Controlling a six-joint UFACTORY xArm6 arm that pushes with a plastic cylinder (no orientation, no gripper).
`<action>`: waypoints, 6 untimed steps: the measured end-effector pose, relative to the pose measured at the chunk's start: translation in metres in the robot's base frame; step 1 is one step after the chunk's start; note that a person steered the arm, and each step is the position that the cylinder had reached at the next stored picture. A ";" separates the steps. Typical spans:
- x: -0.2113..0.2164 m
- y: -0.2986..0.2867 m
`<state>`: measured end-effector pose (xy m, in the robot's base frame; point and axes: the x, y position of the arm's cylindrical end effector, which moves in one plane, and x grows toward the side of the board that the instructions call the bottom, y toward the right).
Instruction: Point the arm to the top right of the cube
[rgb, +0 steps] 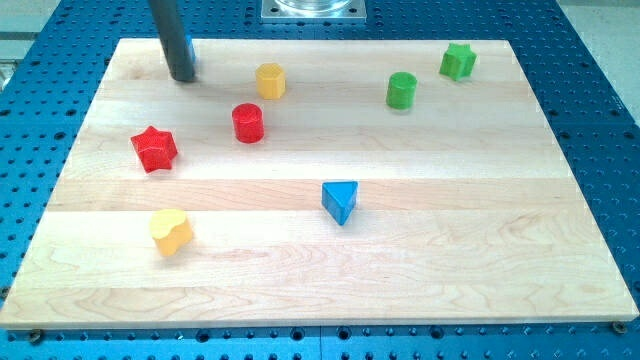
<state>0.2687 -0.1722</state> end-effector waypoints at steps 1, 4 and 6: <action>-0.039 0.054; -0.070 0.003; -0.064 0.003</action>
